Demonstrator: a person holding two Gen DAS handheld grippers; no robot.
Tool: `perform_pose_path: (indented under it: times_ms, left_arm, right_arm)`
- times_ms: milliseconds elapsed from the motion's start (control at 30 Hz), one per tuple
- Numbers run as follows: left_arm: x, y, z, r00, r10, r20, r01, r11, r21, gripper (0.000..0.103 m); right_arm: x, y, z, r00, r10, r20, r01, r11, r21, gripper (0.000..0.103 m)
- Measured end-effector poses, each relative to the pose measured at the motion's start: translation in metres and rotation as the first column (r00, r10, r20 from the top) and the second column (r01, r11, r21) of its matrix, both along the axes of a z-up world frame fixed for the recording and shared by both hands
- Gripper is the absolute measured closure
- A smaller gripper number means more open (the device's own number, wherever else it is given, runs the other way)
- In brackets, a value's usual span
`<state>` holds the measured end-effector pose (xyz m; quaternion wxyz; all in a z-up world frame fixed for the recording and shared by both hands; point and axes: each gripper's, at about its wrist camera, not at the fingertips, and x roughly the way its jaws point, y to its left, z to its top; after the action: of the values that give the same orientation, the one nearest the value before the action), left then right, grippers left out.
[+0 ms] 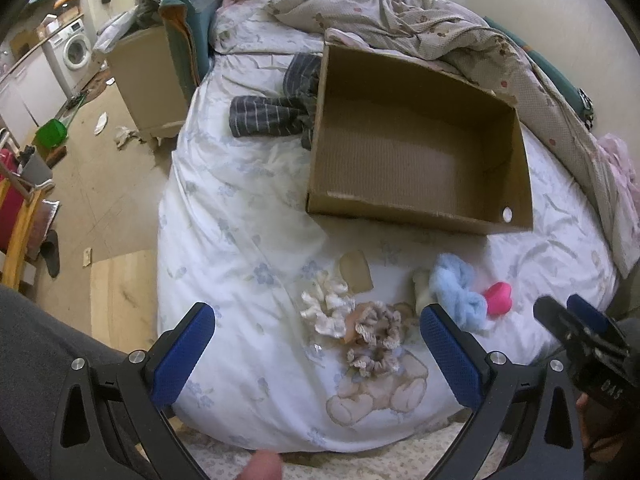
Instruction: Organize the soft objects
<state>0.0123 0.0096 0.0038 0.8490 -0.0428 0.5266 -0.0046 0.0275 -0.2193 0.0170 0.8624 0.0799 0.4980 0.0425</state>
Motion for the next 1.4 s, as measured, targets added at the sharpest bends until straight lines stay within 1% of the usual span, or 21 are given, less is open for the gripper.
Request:
perform_pose_path:
  times_ms: [100, 267, 300, 333, 367, 400, 433, 500, 567, 633, 700, 733, 800, 833, 867, 933, 967, 1033, 1200, 1267, 1400]
  left_arm:
    - [0.011, 0.008, 0.005, 1.000, 0.019, -0.023, -0.019, 1.000, 0.008, 0.000]
    - [0.036, 0.031, -0.011, 0.984, 0.077, -0.161, -0.090, 0.993, -0.072, 0.001]
    - [0.039, 0.034, -0.015, 0.979, 0.084, -0.184, -0.101, 0.991, -0.083, 0.004]
    - [0.043, 0.037, -0.025, 0.971, 0.083, -0.225, -0.109, 0.988, -0.110, 0.017]
    - [0.045, 0.036, -0.030, 0.966, 0.081, -0.246, -0.114, 0.986, -0.125, 0.025]
    - [0.047, 0.035, -0.036, 0.960, 0.078, -0.268, -0.117, 0.984, -0.135, 0.039]
    - [0.051, 0.033, -0.044, 0.953, 0.070, -0.294, -0.116, 0.983, -0.142, 0.046]
    - [0.057, 0.027, -0.057, 0.945, 0.042, -0.325, -0.098, 0.983, -0.158, 0.048]
    - [0.063, 0.014, -0.070, 0.935, -0.020, -0.354, -0.028, 0.991, -0.128, 0.049]
    - [0.065, 0.005, -0.080, 0.924, -0.042, -0.380, 0.002, 0.995, -0.103, 0.059]
    - [0.066, 0.001, -0.089, 0.912, -0.056, -0.406, 0.005, 0.992, -0.127, 0.061]
    - [0.067, -0.001, -0.091, 0.911, -0.064, -0.408, 0.012, 0.992, -0.127, 0.061]
    - [0.068, -0.008, -0.097, 0.913, -0.087, -0.399, 0.061, 0.995, -0.076, 0.063]
    - [0.071, -0.009, -0.100, 0.912, -0.092, -0.400, 0.070, 0.995, -0.068, 0.072]
    - [0.071, -0.009, -0.103, 0.909, -0.097, -0.406, 0.075, 0.995, -0.070, 0.077]
    - [0.071, -0.007, -0.103, 0.910, -0.100, -0.403, 0.072, 0.994, -0.084, 0.086]
    - [0.071, -0.007, -0.101, 0.915, -0.099, -0.391, 0.072, 0.994, -0.084, 0.087]
    - [0.071, -0.005, -0.091, 0.927, -0.101, -0.361, 0.077, 0.994, -0.080, 0.088]
    - [0.061, 0.018, -0.035, 0.962, -0.098, -0.255, 0.061, 0.987, -0.148, 0.089]
    - [0.056, 0.028, -0.019, 0.968, -0.083, -0.236, 0.049, 0.988, -0.148, 0.089]
    - [0.052, 0.032, -0.010, 0.969, -0.083, -0.231, 0.045, 0.985, -0.164, 0.089]
  right_arm:
    - [0.007, -0.001, 0.004, 0.999, 0.022, -0.033, -0.021, 1.000, 0.022, 0.000]
    - [0.022, -0.003, 0.006, 0.994, 0.047, -0.094, -0.042, 0.998, 0.053, 0.000]
    - [0.025, -0.003, 0.005, 0.993, 0.054, -0.103, -0.049, 0.997, 0.056, 0.000]
    - [0.028, -0.003, 0.004, 0.992, 0.058, -0.110, -0.052, 0.997, 0.054, 0.000]
    - [0.031, -0.003, 0.004, 0.991, 0.060, -0.117, -0.055, 0.997, 0.051, 0.000]
    - [0.033, -0.003, 0.002, 0.991, 0.063, -0.122, -0.058, 0.997, 0.051, 0.000]
    - [0.035, -0.003, 0.001, 0.990, 0.065, -0.127, -0.059, 0.997, 0.055, 0.000]
    - [0.038, -0.004, -0.003, 0.988, 0.066, -0.138, -0.058, 0.996, 0.063, 0.000]
    - [0.040, -0.005, -0.007, 0.986, 0.063, -0.152, -0.054, 0.996, 0.065, 0.000]
    - [0.041, -0.006, -0.013, 0.984, 0.058, -0.166, -0.047, 0.997, 0.066, 0.000]
    - [0.041, -0.009, -0.018, 0.983, 0.049, -0.179, -0.036, 0.996, 0.077, 0.000]
    - [0.042, -0.010, -0.021, 0.982, 0.044, -0.183, -0.030, 0.996, 0.082, 0.000]
    - [0.042, -0.011, -0.025, 0.982, 0.038, -0.186, -0.022, 0.996, 0.087, 0.000]
    - [0.042, -0.012, -0.027, 0.982, 0.033, -0.187, -0.017, 0.996, 0.087, 0.000]
    - [0.042, -0.013, -0.028, 0.981, 0.029, -0.191, -0.012, 0.996, 0.088, 0.000]
    - [0.043, -0.015, -0.031, 0.980, 0.025, -0.198, -0.007, 0.996, 0.094, 0.000]
    - [0.043, -0.016, -0.031, 0.980, 0.023, -0.198, -0.004, 0.995, 0.096, 0.000]
    - [0.043, -0.018, -0.031, 0.980, 0.017, -0.197, 0.004, 0.994, 0.105, 0.000]
    - [0.044, -0.023, -0.032, 0.977, 0.017, -0.211, 0.015, 0.988, 0.152, 0.000]
    - [0.047, -0.023, -0.032, 0.974, 0.028, -0.224, 0.014, 0.983, 0.185, 0.000]
    - [0.055, -0.011, -0.037, 0.959, 0.078, -0.273, -0.009, 0.969, 0.246, 0.000]
